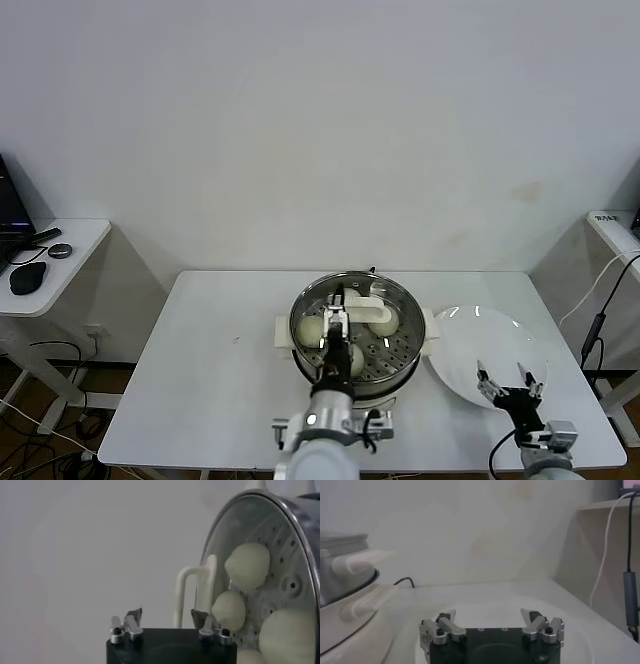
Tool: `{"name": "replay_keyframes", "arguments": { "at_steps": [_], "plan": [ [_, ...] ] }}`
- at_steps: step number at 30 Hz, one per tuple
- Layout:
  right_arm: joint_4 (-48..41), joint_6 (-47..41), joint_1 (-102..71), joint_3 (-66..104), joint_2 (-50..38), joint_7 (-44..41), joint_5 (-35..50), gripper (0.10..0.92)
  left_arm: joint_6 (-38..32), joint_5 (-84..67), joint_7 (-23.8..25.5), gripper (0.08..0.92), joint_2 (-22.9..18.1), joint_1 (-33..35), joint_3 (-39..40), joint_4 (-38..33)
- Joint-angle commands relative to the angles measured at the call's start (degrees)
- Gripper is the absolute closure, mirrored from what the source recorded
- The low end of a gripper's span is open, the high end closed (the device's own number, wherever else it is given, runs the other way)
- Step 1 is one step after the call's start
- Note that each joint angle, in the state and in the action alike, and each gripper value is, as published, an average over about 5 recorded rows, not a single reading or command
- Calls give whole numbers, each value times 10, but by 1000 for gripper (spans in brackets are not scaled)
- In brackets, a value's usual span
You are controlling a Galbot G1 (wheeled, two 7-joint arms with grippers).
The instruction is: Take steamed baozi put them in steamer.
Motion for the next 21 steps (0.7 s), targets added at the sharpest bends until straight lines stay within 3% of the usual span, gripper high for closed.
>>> {"name": "replay_keyframes", "arguments": {
  "at_steps": [1, 6, 12, 17, 21],
  "plan": [
    [22, 2, -12, -4, -2, 20, -17, 203, -47, -144, -77, 181, 81, 150, -115, -193],
    [59, -5, -31, -28, -1, 22, -10, 203, -127, -367, -114, 177, 81, 201, -244, -233],
    [70, -3, -38, -56, 1, 30, 1, 203, -245, -697, -89, 177, 34, 243, -433, -194],
    [63, 4, -45, -66, -4, 29, 1, 203, -363, -762, -102, 177, 30, 297, -462, -120],
    [61, 8, -52, -69, -8, 29, 0, 203, -371, -812, -109, 177, 18, 316, -460, -86]
  ]
}}
